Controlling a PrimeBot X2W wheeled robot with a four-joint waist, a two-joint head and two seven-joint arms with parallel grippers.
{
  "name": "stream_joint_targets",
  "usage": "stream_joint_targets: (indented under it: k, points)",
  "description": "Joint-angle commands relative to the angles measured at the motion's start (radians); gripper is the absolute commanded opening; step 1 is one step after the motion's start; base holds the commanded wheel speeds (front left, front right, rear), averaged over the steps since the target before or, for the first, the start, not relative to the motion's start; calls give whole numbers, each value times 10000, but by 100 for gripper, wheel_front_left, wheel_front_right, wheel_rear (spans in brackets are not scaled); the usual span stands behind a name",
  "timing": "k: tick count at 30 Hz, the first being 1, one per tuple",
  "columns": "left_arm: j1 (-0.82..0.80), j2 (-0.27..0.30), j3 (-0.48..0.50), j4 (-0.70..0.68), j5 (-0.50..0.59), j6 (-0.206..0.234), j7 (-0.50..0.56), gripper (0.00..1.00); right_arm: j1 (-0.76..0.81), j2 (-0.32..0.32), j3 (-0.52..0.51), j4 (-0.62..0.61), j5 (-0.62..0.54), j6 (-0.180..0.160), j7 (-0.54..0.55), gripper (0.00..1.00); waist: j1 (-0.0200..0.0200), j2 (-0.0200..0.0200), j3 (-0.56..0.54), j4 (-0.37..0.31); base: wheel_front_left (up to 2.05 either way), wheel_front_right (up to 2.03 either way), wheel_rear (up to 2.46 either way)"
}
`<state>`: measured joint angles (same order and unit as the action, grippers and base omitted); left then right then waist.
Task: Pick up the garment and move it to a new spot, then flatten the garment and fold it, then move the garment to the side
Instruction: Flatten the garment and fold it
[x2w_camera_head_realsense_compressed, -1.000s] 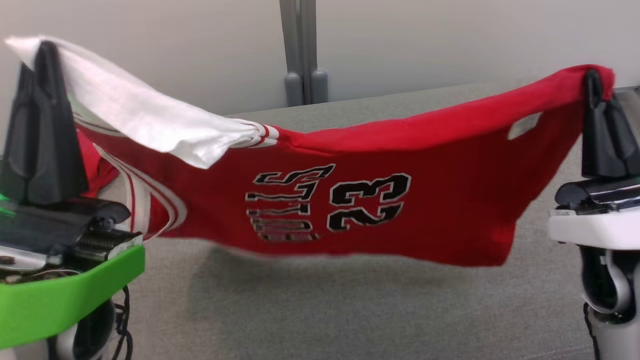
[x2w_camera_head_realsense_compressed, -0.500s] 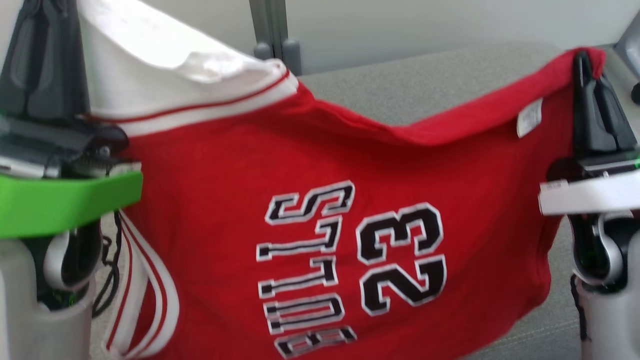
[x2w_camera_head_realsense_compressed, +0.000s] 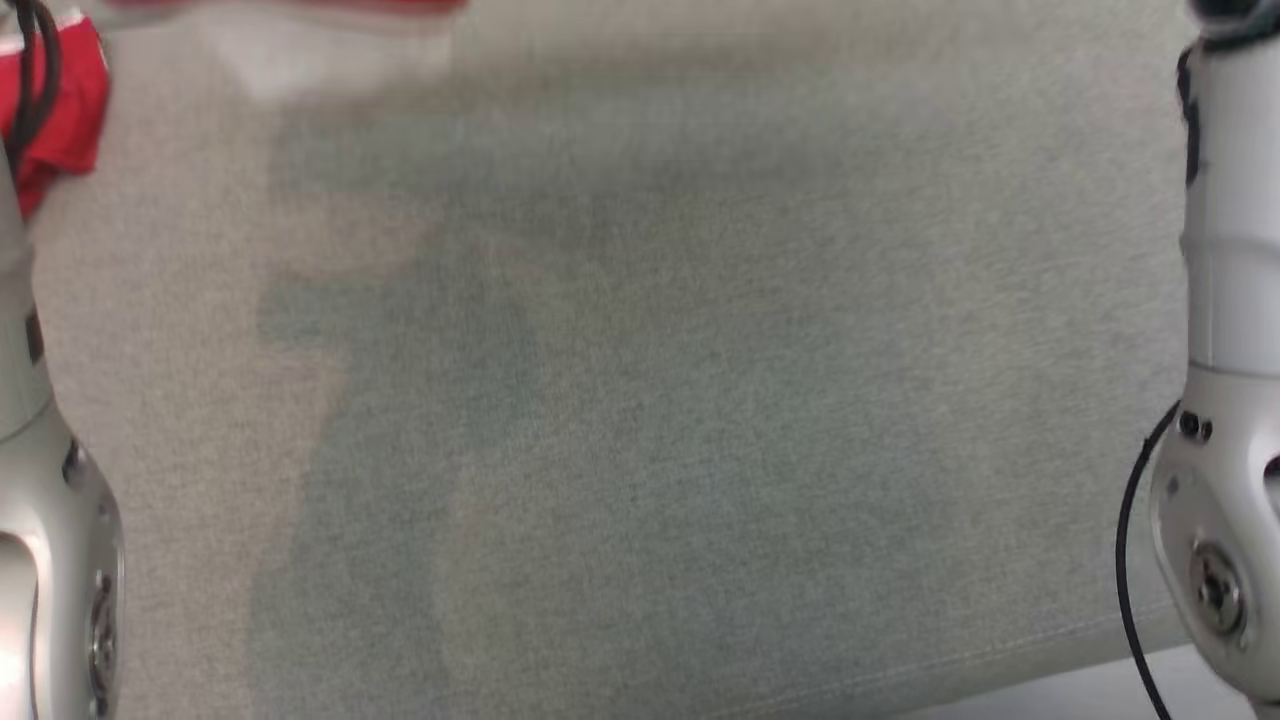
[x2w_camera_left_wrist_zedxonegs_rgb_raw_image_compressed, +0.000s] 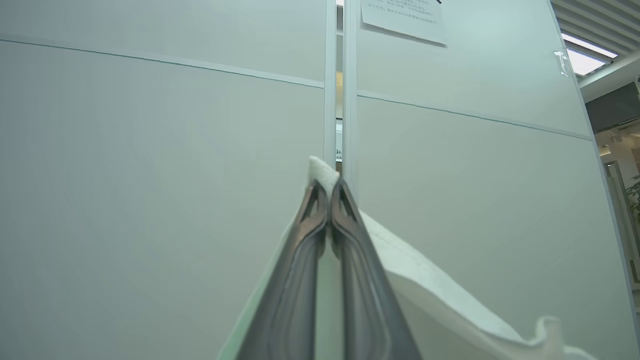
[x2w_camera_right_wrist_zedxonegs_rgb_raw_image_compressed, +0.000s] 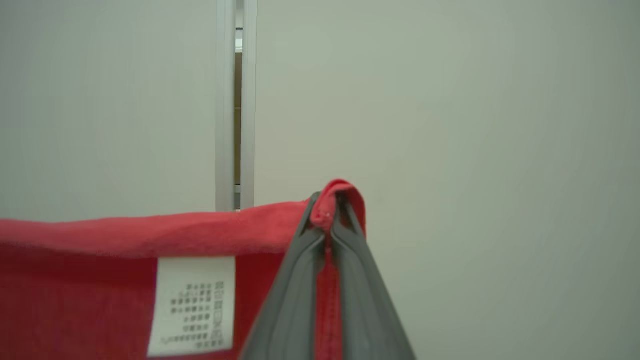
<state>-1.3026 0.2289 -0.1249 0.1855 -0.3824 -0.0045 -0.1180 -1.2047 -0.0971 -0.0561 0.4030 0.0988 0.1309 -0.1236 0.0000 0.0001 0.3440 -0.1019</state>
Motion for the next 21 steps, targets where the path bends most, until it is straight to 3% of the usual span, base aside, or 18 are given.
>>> stream_joint_targets:
  k: [1,5,11,21]
  points:
    - [-228,-128,40,337,-12,12,-240,0,-305,68,-44,542,-306,-4,-251,0,0,-1,1447,444,0,0,0]
    - [-11,-415,106,1046,-257,-94,-872,0,-803,157,-170,2047,-767,-5,-915,0,0,-1,2360,739,0,0,0]
    - [1614,-867,425,1219,-820,-447,-1398,0,-161,242,101,3488,-1035,-5,-1403,0,0,-1,3133,963,0,0,0]
    - [4872,-1281,1396,-717,-977,-930,-1473,0,1545,126,381,2094,43,-5,-1418,0,0,-1,2983,951,0,0,0]
